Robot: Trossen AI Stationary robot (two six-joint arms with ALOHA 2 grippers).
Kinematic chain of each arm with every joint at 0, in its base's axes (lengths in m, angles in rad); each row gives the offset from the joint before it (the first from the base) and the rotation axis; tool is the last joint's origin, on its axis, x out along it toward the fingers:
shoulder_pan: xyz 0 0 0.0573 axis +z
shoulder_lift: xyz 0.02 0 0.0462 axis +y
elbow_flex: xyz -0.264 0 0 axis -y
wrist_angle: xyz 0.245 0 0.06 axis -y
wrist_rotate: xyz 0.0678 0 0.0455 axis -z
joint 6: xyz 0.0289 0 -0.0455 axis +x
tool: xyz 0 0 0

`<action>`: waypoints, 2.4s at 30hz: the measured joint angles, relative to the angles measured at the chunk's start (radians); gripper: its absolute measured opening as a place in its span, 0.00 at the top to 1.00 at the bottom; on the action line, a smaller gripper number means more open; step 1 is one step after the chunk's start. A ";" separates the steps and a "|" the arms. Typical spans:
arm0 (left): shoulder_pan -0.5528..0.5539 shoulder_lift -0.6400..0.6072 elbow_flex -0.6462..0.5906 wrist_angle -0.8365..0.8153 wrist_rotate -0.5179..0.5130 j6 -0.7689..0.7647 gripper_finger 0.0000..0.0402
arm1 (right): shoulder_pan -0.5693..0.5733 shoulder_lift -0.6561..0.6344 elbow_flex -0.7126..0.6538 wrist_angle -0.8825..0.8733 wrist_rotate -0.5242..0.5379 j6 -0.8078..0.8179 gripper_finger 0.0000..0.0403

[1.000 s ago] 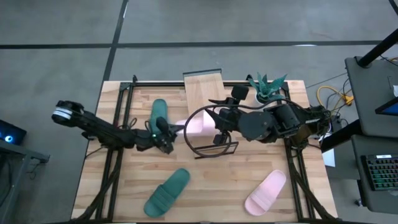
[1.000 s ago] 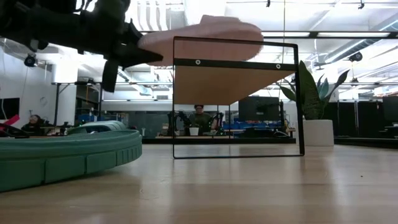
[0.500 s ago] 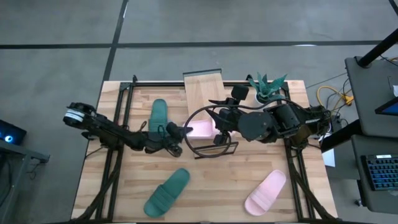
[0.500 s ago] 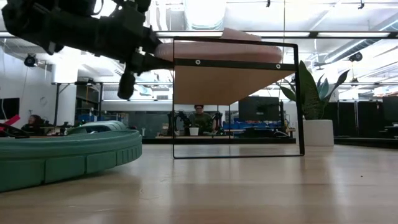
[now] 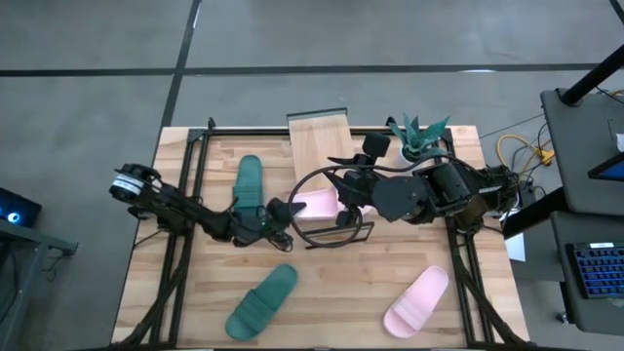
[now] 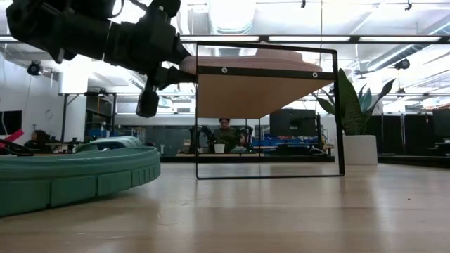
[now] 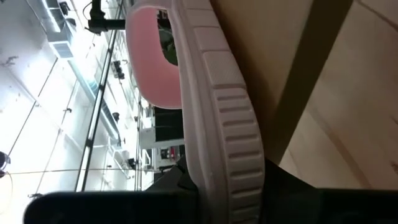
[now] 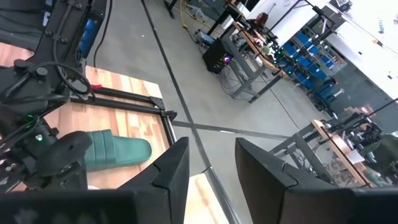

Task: Pick and place slides into the shelf
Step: Put the top pink slide on the shelf

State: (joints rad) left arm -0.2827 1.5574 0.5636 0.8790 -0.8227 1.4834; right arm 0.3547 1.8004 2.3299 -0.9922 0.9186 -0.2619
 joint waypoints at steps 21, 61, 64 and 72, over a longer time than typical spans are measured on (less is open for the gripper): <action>-0.090 -0.016 0.000 -0.008 -0.101 -0.018 0.89 | -0.006 0.000 0.000 0.000 0.000 -0.008 0.73; -0.100 -0.022 0.036 -0.163 -0.157 -0.208 0.39 | -0.028 0.000 0.000 0.001 0.000 -0.011 0.75; -0.101 -0.022 0.036 -0.165 -0.187 -0.220 0.39 | -0.028 0.000 0.000 0.001 0.000 -0.011 0.74; -0.105 -0.061 0.023 -0.164 -0.287 -0.222 0.39 | -0.028 0.000 0.000 0.001 0.000 -0.036 0.74</action>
State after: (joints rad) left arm -0.3880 1.4962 0.5867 0.7147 -1.1098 1.2617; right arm 0.3264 1.8004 2.3299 -0.9913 0.9184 -0.2976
